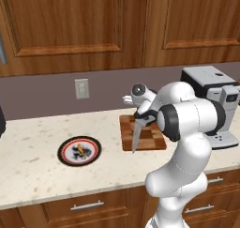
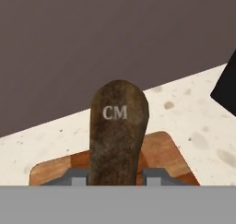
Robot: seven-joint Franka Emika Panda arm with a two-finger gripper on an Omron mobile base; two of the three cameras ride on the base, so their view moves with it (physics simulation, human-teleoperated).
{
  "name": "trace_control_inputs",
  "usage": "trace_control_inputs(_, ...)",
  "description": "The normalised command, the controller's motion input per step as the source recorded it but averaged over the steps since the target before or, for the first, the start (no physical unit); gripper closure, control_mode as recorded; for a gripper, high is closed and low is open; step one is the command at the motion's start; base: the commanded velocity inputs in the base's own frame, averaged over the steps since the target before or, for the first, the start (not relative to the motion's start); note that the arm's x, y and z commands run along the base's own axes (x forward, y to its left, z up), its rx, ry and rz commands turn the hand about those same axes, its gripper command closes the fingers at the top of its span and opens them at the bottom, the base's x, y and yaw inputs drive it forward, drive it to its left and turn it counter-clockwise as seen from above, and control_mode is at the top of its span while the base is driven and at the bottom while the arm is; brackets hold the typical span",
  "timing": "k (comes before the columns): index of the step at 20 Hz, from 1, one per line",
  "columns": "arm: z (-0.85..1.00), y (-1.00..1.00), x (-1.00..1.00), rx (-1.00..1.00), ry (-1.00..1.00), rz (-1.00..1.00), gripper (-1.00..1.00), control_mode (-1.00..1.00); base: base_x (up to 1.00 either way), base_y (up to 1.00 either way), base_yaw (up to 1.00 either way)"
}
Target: Pick up the knife from the drawer and place it on the cutting board. Then place the meat from the plate to the cutting board.
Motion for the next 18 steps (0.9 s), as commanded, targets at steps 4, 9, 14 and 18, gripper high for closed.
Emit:
trace_control_inputs(4,0.0,0.0,0.0,0.0,0.01,-0.04,1.0,-1.0,0.0,0.0,-0.12)
trace_control_inputs(9,-0.01,0.0,0.0,0.0,0.04,-0.1,1.0,-1.0,0.0,0.0,0.0)
trace_control_inputs(14,-0.09,0.0,0.0,0.0,0.09,-0.01,1.0,-1.0,0.0,0.0,0.0)
trace_control_inputs(18,-0.11,0.0,0.0,0.0,0.06,0.01,1.0,-1.0,0.0,0.0,0.0)
